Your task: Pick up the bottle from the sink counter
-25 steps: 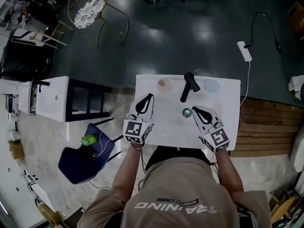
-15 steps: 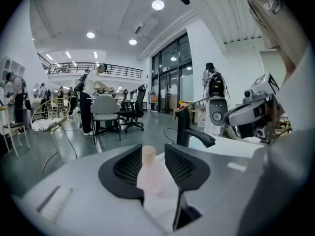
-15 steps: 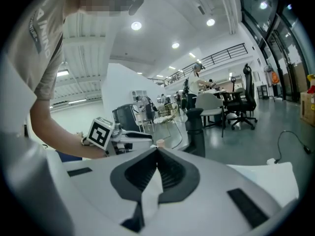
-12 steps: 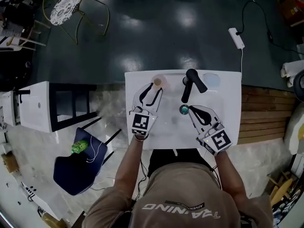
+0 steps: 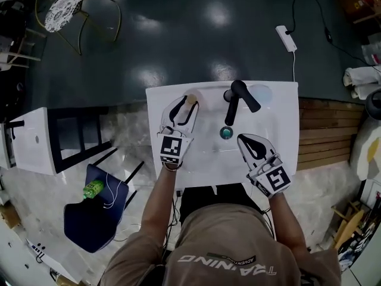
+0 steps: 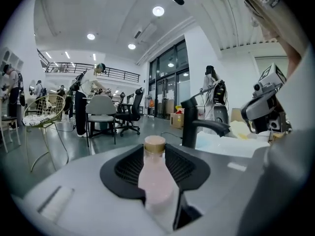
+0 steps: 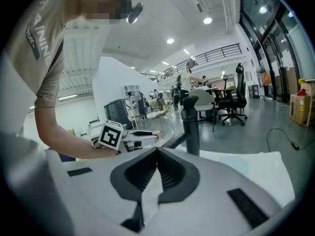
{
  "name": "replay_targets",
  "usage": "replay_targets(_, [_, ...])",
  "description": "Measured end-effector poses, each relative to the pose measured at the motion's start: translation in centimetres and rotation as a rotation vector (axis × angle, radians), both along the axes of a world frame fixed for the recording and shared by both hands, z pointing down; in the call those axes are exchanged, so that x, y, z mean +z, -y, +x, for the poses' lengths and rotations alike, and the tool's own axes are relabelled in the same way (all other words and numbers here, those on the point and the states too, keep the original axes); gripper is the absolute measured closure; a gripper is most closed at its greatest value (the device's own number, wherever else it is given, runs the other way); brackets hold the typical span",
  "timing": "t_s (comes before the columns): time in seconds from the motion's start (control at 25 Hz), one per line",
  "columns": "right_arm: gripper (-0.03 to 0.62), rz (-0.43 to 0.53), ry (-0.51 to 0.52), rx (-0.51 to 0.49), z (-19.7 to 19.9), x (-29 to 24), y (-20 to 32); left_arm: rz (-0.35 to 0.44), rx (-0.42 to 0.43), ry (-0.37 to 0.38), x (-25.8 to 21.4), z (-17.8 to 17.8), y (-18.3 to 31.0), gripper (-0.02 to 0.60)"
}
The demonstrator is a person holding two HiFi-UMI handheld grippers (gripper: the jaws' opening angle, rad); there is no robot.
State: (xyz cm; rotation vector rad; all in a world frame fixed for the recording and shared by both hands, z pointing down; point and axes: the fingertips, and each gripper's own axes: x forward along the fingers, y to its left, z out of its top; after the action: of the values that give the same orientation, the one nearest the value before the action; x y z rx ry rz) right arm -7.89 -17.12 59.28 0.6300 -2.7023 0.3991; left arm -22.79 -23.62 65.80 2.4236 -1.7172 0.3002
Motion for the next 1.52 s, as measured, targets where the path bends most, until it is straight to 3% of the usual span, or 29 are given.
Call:
replay_targets(0.4, [0.586,-0.010,0.027,0.025,-1.3,0.3,-0.4,0.060,0.051,0.011,-0.2,0.5,0.7,0.453])
replay_targets(0.68, [0.586,-0.037,-0.050,0.012,-0.5,2.0,-1.7,0.103,0.068,-0.012,-0.4,0.3,0.5,0.453])
replay_targets(1.12, [0.587,-0.042,-0.042,-0.002,-0.8,2.6,-1.9,0.091,0.101,-0.021,-0.7,0.6,-0.2,0.453])
replay_targets(1.28, [0.587,-0.041,-0.019,0.001,-0.8,2.3,-1.8,0.086,0.104,-0.058,-1.8,0.6,-0.6,0.454])
replay_targets(1.52, [0.587,-0.039,0.009,0.012,-0.6,1.4,-1.5,0.099,0.116,-0.051,-4.7,1.2,-1.1,0.454])
